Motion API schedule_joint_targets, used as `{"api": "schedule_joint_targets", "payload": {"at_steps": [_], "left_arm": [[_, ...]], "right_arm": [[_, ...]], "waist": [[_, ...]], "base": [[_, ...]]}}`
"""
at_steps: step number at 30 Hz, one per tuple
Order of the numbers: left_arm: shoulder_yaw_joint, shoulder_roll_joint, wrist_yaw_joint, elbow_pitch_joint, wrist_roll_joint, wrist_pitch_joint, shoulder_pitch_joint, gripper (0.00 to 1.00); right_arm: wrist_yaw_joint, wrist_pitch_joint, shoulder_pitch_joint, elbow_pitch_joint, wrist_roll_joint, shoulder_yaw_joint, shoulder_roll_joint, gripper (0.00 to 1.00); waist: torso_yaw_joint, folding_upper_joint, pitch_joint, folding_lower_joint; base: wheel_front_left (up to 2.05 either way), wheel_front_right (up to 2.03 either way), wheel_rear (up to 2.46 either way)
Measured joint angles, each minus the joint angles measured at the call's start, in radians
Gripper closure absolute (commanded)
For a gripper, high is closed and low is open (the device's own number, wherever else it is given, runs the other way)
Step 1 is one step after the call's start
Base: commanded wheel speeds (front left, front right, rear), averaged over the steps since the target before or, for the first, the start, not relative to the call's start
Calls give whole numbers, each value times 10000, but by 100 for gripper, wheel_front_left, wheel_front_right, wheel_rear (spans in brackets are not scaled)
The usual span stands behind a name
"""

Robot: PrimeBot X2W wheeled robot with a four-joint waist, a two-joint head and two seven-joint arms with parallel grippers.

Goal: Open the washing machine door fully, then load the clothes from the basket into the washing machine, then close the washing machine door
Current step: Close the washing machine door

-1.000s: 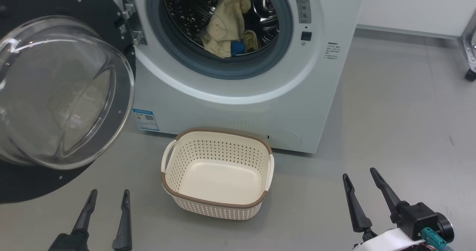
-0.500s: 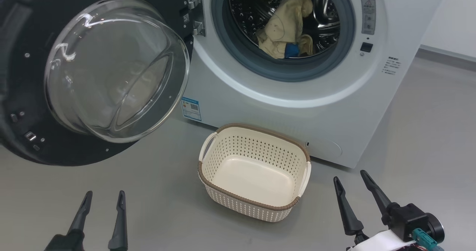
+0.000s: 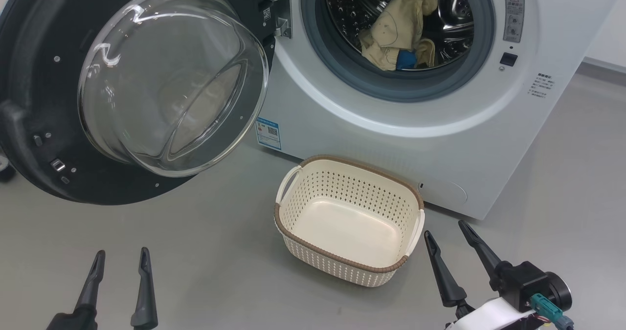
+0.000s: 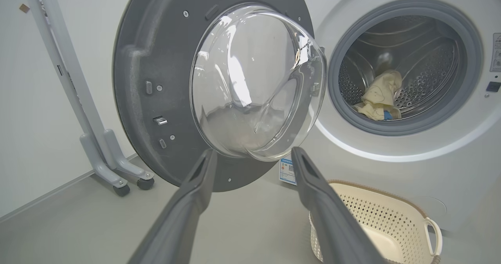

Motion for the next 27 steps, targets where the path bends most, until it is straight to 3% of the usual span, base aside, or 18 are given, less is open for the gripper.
{"api": "schedule_joint_targets", "payload": {"at_steps": [6,8,9,21,27], "left_arm": [[21,-2,0,-19,0,-46,38,0],[19,-2,0,-25,-2,-48,51,72],[17,-2,0,-25,-2,-48,55,100],[-35,4,-23,-29,-94,-48,180,100],[-224,-4,-456,-201,-604,-127,197,100]], "right_arm": [[58,2,-65,54,0,46,2,0],[58,2,-66,69,0,52,2,0],[58,2,-67,84,0,52,2,0],[71,2,-73,213,0,71,2,0],[86,2,-105,230,0,105,2,0]], "waist": [[13,-1,-15,0],[10,0,-23,0],[8,0,-28,0],[-25,0,-127,0],[-33,0,-150,0]], "base": [[0,0,0],[0,0,0],[0,0,0],[0,0,0],[0,0,0]]}}
